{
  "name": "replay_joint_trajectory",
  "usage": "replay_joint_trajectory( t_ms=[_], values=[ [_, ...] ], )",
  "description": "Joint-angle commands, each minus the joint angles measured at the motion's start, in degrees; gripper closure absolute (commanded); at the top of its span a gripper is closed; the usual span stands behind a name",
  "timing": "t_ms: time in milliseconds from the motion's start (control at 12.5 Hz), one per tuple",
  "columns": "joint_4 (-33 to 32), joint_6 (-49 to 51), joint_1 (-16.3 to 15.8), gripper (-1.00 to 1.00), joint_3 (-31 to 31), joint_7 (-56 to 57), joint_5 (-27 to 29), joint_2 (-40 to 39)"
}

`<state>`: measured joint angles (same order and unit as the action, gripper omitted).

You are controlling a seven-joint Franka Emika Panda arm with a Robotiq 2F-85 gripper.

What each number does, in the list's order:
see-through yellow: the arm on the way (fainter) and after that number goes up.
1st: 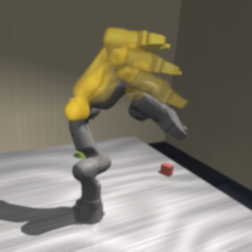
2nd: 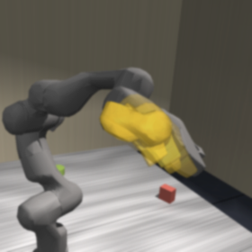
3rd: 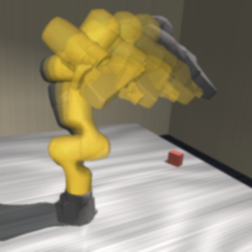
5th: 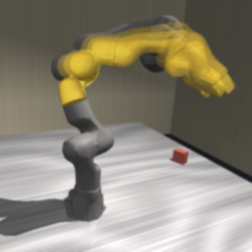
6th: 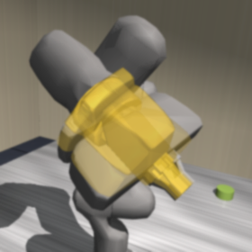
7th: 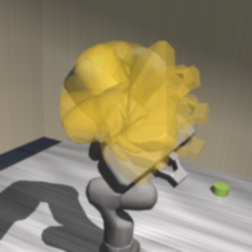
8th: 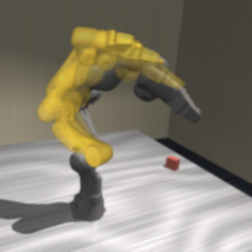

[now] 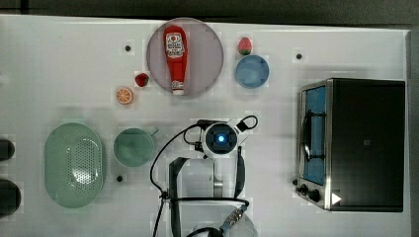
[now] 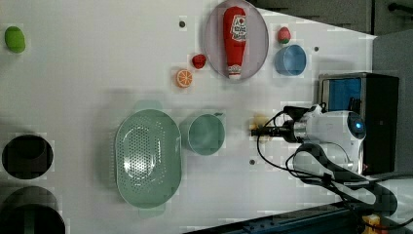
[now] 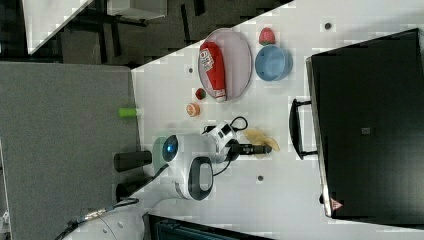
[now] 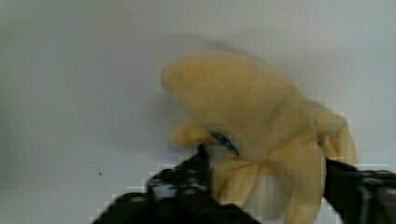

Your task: Pick Banana and place it in mug.

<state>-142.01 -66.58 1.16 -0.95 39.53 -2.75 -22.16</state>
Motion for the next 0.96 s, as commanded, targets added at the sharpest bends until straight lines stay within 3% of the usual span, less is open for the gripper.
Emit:
replay_joint_trajectory(
  t_ms=[80, 160, 400, 960],
  values=[
    [0.90, -0.92, 0.01, 0.27, -0.91, 1.65, 0.52, 2.68],
    [0.76, -0.71, 0.04, 0.37, -0.98, 1.66, 0.53, 3.09],
    [0.53, 0.34, 0.64, 0.37, -1.25, 1.66, 1.25, 7.27],
    [4.86, 28.89, 0.57, 0.37, -0.48, 1.36, 1.33, 29.58]
  ],
)
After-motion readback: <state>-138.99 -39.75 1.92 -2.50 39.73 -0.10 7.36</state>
